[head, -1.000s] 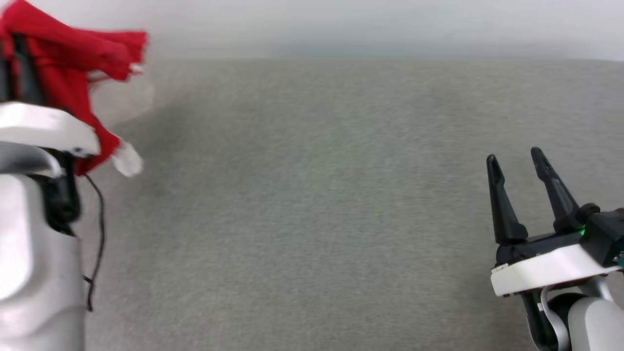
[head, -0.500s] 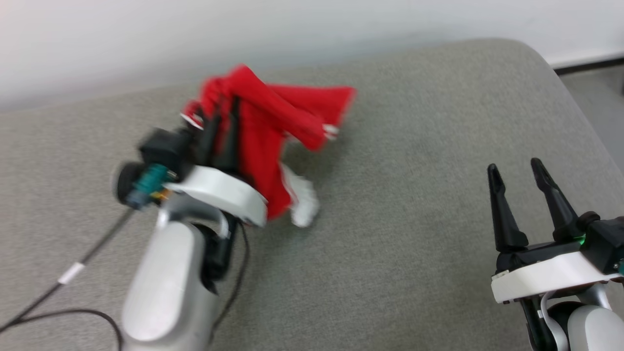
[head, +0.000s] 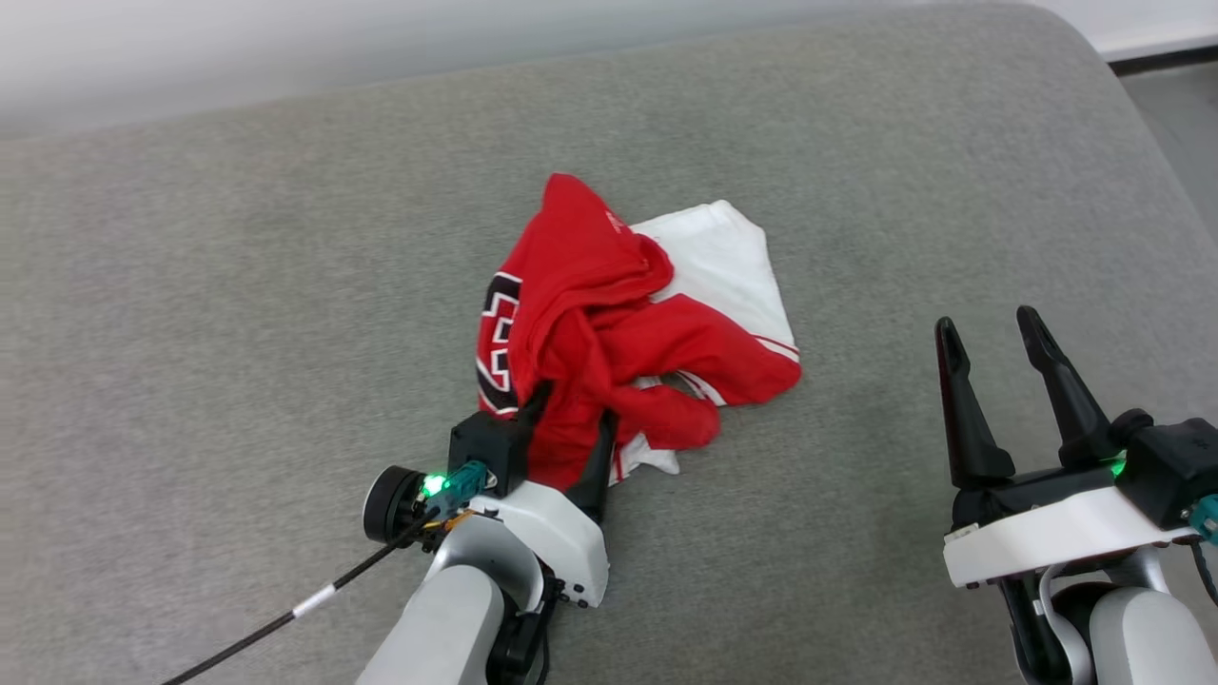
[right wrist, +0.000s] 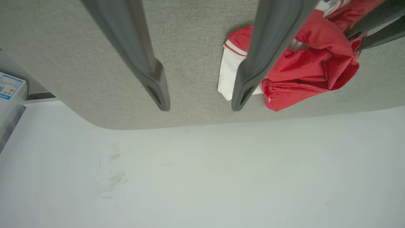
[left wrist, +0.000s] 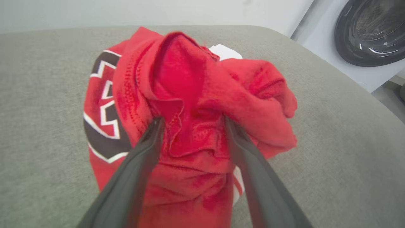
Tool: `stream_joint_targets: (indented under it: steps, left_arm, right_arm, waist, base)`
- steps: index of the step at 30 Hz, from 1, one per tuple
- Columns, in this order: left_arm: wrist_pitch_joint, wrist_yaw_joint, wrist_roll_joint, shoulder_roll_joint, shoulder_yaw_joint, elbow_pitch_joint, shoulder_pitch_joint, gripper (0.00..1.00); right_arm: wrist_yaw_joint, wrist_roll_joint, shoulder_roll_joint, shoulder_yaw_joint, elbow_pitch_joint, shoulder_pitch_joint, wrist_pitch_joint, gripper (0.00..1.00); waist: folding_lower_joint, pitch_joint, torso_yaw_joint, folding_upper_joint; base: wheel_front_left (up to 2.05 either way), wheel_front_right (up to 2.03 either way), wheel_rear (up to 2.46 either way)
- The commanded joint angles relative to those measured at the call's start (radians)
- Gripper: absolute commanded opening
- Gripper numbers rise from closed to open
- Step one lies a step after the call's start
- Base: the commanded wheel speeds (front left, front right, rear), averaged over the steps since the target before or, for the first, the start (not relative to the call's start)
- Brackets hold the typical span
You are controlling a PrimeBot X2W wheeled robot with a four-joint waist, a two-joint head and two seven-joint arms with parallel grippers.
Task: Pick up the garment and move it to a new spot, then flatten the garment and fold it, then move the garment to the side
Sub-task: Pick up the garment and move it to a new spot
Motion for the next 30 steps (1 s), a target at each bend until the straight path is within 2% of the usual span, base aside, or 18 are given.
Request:
stream_joint_targets:
  steps: [1,8,15,23,30]
  left_arm:
    - [-0.031,0.011,-0.009,-0.001,-0.005,-0.009,0.008,1.00]
    - [-0.137,0.066,-0.043,-0.002,-0.024,-0.079,0.006,1.00]
    - [-0.168,0.122,-0.048,0.033,0.045,-0.154,0.058,1.00]
    - [-0.173,0.164,-0.076,0.121,0.146,-0.235,0.170,1.00]
    - [-0.143,0.184,-0.071,0.172,0.159,-0.296,0.252,1.00]
  right_arm:
    - [-0.001,0.004,0.002,-0.002,0.007,-0.011,-0.007,1.00]
    - [-0.001,-0.017,0.002,-0.018,0.015,0.024,0.012,1.00]
    - [-0.001,-0.033,-0.004,-0.041,-0.003,0.070,0.043,1.00]
    - [-0.001,-0.039,-0.002,-0.051,-0.028,0.126,0.076,1.00]
    - [-0.001,-0.044,0.000,-0.065,-0.047,0.157,0.100,1.00]
  waist:
    - [0.0000,-0.013,0.023,0.0000]
    - [0.0000,-0.089,0.107,0.0000]
    - [0.0000,-0.157,0.170,0.0000]
    - [0.0000,-0.202,0.186,0.0000]
    - [0.0000,-0.225,0.180,0.0000]
  base:
    - [0.00,0.00,0.00]
    - [0.00,0.00,0.00]
    - [0.00,0.00,0.00]
    - [0.00,0.00,0.00]
    - [0.00,0.00,0.00]
